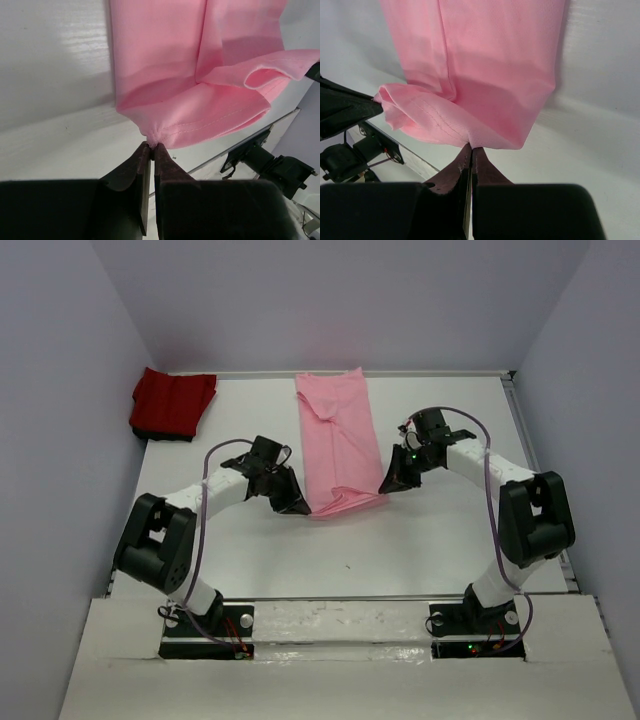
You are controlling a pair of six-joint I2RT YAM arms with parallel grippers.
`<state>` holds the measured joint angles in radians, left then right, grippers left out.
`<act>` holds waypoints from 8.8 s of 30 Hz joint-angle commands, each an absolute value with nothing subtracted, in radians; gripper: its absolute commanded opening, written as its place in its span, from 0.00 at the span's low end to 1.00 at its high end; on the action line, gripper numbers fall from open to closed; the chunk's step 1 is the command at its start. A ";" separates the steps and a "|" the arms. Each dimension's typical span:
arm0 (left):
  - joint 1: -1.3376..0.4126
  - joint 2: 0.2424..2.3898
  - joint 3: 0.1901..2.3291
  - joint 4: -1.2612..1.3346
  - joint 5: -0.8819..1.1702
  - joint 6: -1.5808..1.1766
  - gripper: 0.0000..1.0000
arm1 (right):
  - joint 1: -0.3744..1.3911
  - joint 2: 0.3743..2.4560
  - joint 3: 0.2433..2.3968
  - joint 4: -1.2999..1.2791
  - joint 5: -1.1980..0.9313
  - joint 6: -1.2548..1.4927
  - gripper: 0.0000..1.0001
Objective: Fold and stack the t-shirts
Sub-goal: Fold the folded rectangular tshirt in 1/3 of the way
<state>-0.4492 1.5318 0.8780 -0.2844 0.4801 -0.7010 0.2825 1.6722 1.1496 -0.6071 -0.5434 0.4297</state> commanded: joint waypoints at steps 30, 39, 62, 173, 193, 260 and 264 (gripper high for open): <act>-0.373 1.666 1.075 -0.373 0.515 -0.618 0.55 | 0.270 1.802 1.371 -0.640 -0.604 0.391 0.00; -0.348 1.692 0.942 -0.181 0.632 -0.744 0.58 | 0.270 1.804 1.365 -0.638 -0.604 0.390 0.00; -0.318 1.738 0.982 -0.117 0.627 -0.793 0.59 | 0.270 1.821 1.365 -0.638 -0.609 0.393 0.00; -0.264 2.071 1.646 -0.452 0.535 -0.606 0.00 | 0.160 2.151 1.858 -0.686 -0.617 0.365 0.00; -0.256 2.235 1.791 -0.402 0.511 -0.601 0.00 | 0.141 2.390 2.086 -0.644 -0.611 0.380 0.00; -0.252 1.829 1.212 -0.023 0.506 -0.725 0.63 | 0.028 2.174 1.819 -0.578 -0.603 0.324 0.66; -0.262 1.809 1.125 0.044 0.499 -0.761 0.63 | 0.028 2.186 1.776 -0.558 -0.623 0.318 0.66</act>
